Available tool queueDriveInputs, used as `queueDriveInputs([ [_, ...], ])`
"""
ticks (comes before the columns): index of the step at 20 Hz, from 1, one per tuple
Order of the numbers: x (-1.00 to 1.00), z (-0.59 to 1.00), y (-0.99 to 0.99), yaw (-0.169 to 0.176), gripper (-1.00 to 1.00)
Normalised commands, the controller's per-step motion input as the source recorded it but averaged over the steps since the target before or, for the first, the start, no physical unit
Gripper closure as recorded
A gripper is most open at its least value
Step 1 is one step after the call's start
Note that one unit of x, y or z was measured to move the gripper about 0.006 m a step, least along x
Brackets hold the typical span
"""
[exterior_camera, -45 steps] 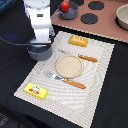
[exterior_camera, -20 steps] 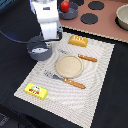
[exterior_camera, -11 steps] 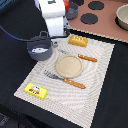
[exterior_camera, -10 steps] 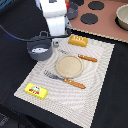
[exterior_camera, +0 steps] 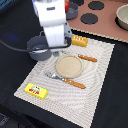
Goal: Interact with the objects in diverse but meaningful ways.
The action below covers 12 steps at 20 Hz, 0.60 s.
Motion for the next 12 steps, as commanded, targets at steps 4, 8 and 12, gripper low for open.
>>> queueDriveInputs([
  [4, 0.30, 0.00, -0.76, -0.047, -1.00],
  [8, 0.33, 0.00, -0.62, -0.106, -1.00],
  [12, 0.44, 0.00, -0.56, -0.110, -1.00],
])
